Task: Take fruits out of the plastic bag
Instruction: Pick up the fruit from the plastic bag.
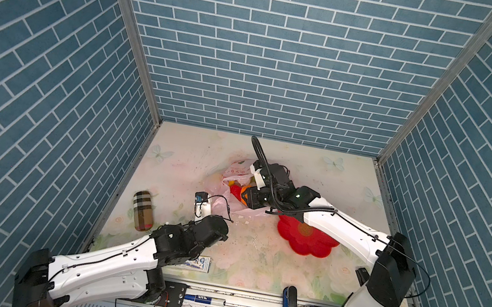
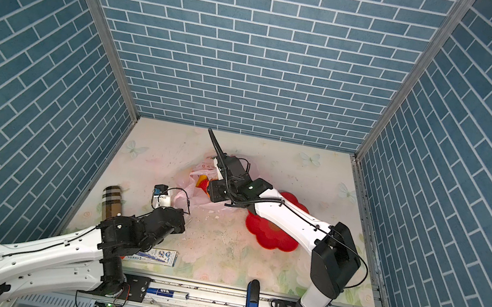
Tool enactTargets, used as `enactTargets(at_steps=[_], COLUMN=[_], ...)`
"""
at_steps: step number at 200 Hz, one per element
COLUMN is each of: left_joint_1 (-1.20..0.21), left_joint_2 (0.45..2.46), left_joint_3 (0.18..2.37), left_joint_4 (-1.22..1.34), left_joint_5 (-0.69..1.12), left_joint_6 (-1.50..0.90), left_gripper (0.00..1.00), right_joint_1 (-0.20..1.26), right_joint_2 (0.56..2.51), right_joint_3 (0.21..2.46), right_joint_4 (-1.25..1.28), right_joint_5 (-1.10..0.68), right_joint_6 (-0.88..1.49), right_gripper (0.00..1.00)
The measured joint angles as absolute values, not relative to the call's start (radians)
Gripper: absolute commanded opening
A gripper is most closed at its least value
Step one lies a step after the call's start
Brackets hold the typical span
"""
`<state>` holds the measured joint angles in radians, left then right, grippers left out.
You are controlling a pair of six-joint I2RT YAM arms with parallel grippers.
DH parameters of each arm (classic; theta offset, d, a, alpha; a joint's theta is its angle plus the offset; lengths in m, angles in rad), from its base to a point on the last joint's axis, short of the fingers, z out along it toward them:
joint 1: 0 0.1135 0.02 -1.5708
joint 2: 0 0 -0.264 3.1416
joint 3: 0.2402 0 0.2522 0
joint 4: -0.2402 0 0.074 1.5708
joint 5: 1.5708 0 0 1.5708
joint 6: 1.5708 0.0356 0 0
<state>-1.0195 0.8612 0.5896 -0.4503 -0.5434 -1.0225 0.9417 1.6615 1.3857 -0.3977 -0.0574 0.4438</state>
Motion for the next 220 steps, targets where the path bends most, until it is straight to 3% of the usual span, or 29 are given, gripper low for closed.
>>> enactTargets(at_steps=[85, 120, 220], left_joint_1=[-1.019, -1.019, -1.019], left_joint_2=[0.857, 0.856, 0.855], left_joint_3=[0.59, 0.591, 0.627], left_joint_4=[-0.45, -0.453, -0.481], left_joint_5=[-0.546, -0.546, -0.554], left_joint_6=[-1.001, -0.994, -0.979], left_gripper=[0.03, 0.03, 0.03], right_joint_1=[0.93, 0.863, 0.629], right_joint_2=[1.491, 1.409, 1.143], right_joint_3=[1.483, 1.478, 1.209], right_joint_4=[-0.532, -0.58, -0.655], right_joint_5=[-0.044, -0.008, 0.138], right_joint_6=[0.403, 0.394, 0.393], right_gripper=[0.21, 0.21, 0.2])
